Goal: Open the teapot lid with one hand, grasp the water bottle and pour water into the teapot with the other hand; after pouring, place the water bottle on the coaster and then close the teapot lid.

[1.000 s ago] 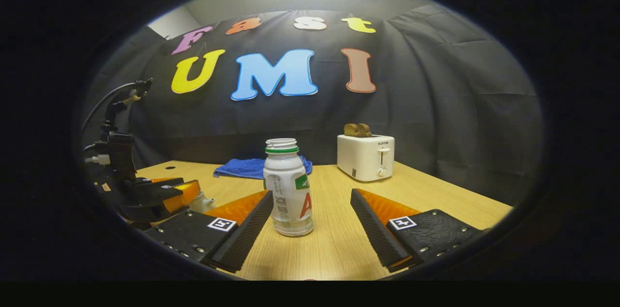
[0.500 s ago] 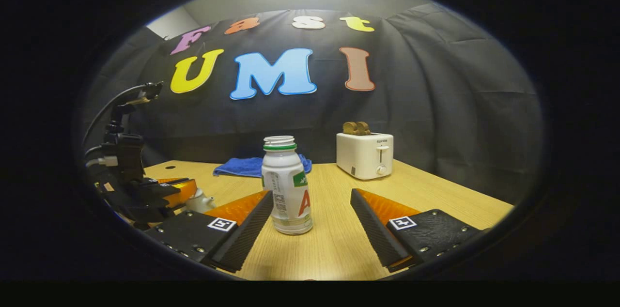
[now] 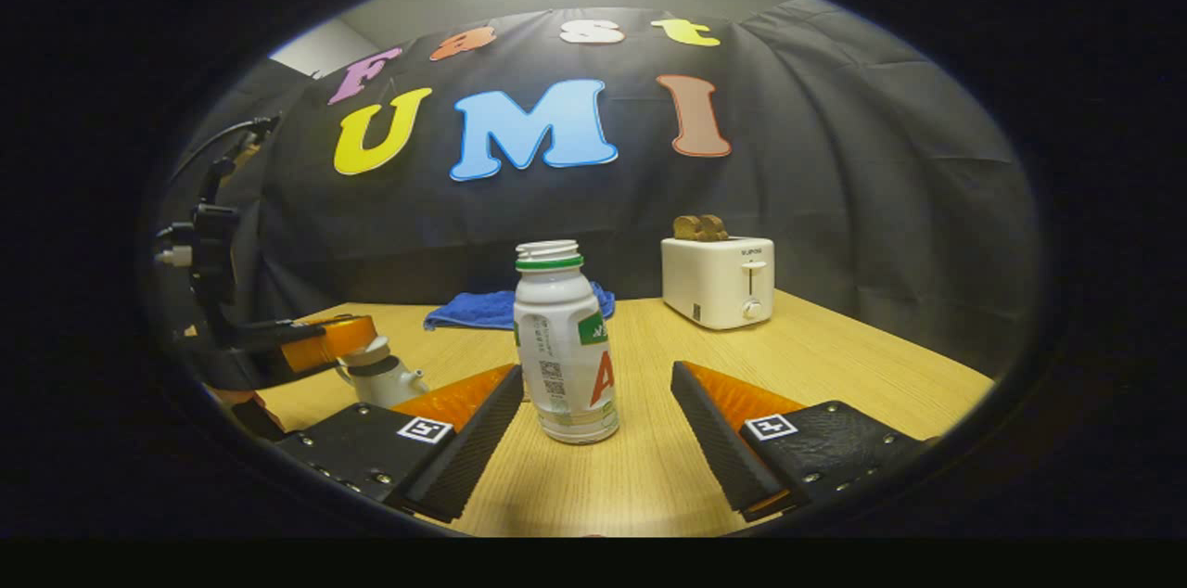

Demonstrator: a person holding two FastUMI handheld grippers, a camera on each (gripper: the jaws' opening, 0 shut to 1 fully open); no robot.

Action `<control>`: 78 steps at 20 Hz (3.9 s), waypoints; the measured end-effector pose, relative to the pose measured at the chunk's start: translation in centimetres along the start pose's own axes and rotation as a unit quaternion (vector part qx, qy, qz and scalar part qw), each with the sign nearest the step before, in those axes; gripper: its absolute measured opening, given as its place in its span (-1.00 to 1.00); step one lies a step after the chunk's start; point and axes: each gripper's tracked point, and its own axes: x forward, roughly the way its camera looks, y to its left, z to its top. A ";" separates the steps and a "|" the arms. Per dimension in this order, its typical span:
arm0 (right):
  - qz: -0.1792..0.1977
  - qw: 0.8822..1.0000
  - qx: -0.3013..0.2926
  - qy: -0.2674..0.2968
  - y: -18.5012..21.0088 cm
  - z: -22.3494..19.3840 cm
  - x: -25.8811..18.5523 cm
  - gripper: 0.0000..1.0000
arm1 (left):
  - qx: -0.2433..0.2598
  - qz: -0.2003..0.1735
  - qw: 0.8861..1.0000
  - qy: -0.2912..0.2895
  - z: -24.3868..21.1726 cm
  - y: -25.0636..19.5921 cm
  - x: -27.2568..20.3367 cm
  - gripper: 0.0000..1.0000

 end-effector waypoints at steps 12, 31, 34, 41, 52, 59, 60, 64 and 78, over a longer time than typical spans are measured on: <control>0.037 0.998 -0.041 0.027 1.1 -1.0 3.7 0.98 | -0.012 0.019 1.000 -0.016 1.9 4.1 -4.1 -0.77; -0.001 0.957 -0.286 0.045 2.2 0.5 5.8 0.48 | -0.030 0.032 0.999 0.002 -0.2 7.7 -5.2 -0.70; -0.007 0.930 -0.366 0.034 3.3 1.5 6.3 0.47 | -0.031 0.039 0.999 0.003 -0.5 8.9 -5.6 -0.77; -0.018 0.856 -0.517 -0.006 6.1 3.5 7.3 0.47 | -0.033 0.062 0.997 0.006 -1.2 12.1 -6.5 -0.70; -0.034 0.728 -0.684 -0.024 7.9 3.7 8.4 0.47 | -0.040 0.074 0.996 0.013 -2.5 14.2 -7.1 -0.70; -0.045 0.672 -0.738 -0.045 8.0 5.1 8.5 0.47 | -0.042 0.074 0.996 0.018 -3.2 14.2 -7.4 -0.70; -0.046 0.666 -0.743 -0.046 8.1 5.2 8.4 0.47 | -0.042 0.073 0.996 0.019 -3.2 14.2 -7.3 -0.70; -0.045 0.638 -0.767 -0.056 8.2 5.8 8.4 0.47 | -0.043 0.072 0.996 0.021 -3.4 14.2 -7.4 -0.70; -0.052 0.599 -0.795 -0.078 9.0 6.9 8.1 0.47 | -0.043 0.065 0.997 0.027 -3.8 13.6 -7.2 -0.70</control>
